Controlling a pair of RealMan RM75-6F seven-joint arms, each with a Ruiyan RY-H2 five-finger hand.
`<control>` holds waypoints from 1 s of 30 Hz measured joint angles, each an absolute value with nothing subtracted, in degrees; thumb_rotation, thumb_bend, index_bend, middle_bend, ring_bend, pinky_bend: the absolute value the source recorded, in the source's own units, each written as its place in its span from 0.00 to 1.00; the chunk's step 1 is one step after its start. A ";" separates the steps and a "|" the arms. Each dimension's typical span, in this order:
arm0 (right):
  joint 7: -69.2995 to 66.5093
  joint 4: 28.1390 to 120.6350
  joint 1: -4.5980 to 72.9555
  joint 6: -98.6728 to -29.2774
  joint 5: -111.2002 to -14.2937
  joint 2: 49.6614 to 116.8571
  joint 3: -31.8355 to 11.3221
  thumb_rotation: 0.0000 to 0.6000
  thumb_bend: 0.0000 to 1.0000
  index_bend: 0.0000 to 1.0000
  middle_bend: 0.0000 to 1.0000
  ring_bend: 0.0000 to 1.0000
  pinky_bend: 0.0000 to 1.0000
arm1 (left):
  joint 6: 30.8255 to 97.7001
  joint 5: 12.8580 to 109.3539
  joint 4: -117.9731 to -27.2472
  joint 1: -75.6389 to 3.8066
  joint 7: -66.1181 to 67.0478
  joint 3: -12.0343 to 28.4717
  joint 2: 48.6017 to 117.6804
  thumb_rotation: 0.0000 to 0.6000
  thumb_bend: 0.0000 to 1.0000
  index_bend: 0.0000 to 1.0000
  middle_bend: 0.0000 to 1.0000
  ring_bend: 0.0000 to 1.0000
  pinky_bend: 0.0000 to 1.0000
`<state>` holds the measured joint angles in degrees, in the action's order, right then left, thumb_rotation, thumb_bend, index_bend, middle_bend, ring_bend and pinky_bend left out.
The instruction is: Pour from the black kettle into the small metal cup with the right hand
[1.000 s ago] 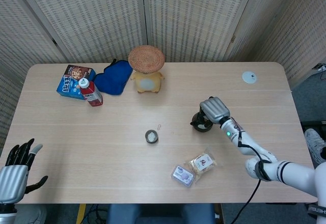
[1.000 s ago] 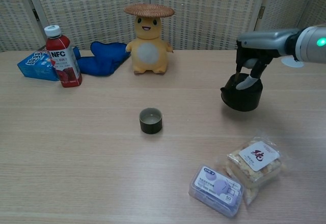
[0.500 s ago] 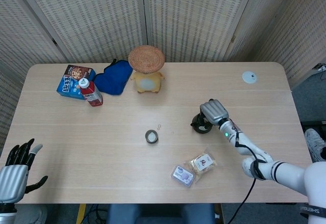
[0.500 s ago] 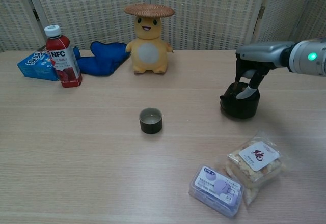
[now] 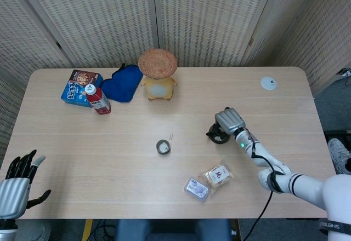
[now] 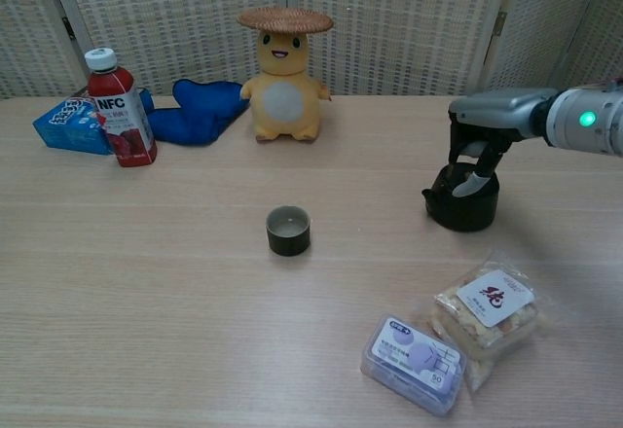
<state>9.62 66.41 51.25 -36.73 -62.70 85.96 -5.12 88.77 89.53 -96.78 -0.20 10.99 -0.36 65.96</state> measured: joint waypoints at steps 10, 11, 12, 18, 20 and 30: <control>11.48 66.86 51.10 -36.32 -61.15 85.88 -5.43 0.81 0.00 0.72 0.73 0.66 0.21 | 88.88 89.56 -96.64 -0.16 10.82 -0.41 65.98 1.00 0.18 0.13 0.00 0.06 0.00; 11.50 67.07 51.04 -36.39 -61.03 85.75 -5.56 0.82 0.00 0.69 0.69 0.62 0.21 | 88.90 89.57 -96.65 -0.16 10.81 -0.41 65.97 1.00 0.18 0.13 0.00 0.06 0.00; 11.46 67.27 50.98 -36.49 -60.96 85.63 -5.68 0.82 0.00 0.66 0.65 0.58 0.20 | 88.91 89.56 -96.67 -0.17 10.81 -0.40 65.97 1.00 0.18 0.13 0.00 0.06 0.00; 10.27 69.79 50.34 -37.09 -60.61 84.02 -6.52 0.82 0.00 0.44 0.42 0.33 0.18 | 88.76 89.61 -96.58 -0.35 10.71 -0.33 65.94 1.00 0.18 0.13 0.00 0.06 0.00; 10.15 71.04 50.03 -37.56 -60.58 83.11 -6.71 0.82 0.00 0.36 0.35 0.26 0.15 | 88.67 89.65 -96.55 -0.48 10.69 -0.27 65.91 1.00 0.18 0.13 0.00 0.06 0.00; 10.41 76.40 47.45 -43.39 -61.35 79.43 -7.37 0.81 0.00 0.19 0.16 0.09 0.07 | 88.22 89.77 -96.27 -1.26 10.14 0.22 65.58 1.00 0.18 0.12 0.00 0.06 0.00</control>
<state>10.41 76.40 47.45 -43.39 -61.35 79.43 -7.37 88.22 89.77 -96.27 -1.26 10.14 0.22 65.58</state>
